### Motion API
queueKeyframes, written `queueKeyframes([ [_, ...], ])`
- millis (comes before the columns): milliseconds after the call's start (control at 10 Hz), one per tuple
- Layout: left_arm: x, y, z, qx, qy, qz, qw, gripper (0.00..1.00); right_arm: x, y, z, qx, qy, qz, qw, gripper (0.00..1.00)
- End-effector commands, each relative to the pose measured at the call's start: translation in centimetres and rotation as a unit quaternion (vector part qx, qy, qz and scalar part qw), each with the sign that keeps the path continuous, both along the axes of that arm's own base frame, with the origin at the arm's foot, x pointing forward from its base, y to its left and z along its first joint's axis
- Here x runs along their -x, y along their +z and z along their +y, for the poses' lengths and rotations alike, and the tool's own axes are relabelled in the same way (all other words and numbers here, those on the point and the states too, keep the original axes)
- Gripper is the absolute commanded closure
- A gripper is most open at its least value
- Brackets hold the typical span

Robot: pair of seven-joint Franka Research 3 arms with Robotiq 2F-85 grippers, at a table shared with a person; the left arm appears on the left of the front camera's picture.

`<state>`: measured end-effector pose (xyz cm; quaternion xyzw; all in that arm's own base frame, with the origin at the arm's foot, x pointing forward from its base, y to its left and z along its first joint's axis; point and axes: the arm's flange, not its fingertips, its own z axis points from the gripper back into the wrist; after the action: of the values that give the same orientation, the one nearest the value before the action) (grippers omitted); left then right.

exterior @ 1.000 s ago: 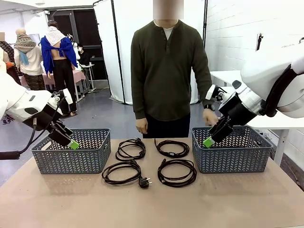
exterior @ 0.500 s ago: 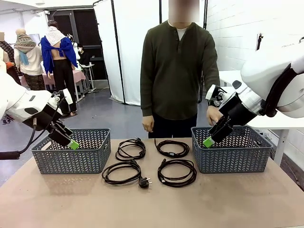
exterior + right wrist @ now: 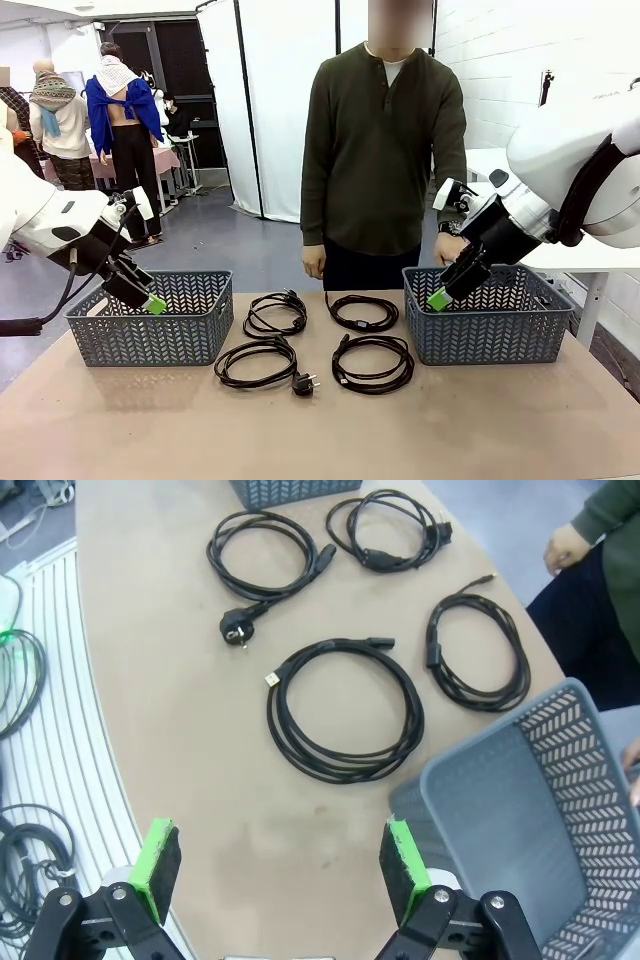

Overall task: Organize the cables according to human instructions.
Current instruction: Pick up a bundle of cables and place it in the basket indicated by the human.

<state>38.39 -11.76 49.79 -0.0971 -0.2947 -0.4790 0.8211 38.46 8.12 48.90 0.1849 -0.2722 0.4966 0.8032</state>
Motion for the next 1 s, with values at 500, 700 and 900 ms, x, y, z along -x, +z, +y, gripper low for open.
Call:
queueKeyframes([
  [500, -0.2, -0.2, 0.3, 0.006, -0.010, 0.002, 1.000, 0.00, 0.0, 0.0, 0.0, 0.000, 0.000, 0.000, 1.000, 0.00],
  [700, -0.2, -0.2, 0.3, 0.006, -0.010, 0.002, 1.000, 0.00, -0.3, 0.7, 2.6, -0.002, -0.023, 0.018, 1.000, 0.00],
  [900, -0.2, -0.2, 0.3, 0.006, -0.010, 0.002, 1.000, 0.00, -0.4, 1.2, 5.4, 0.003, -0.058, 0.048, 0.997, 0.00],
])
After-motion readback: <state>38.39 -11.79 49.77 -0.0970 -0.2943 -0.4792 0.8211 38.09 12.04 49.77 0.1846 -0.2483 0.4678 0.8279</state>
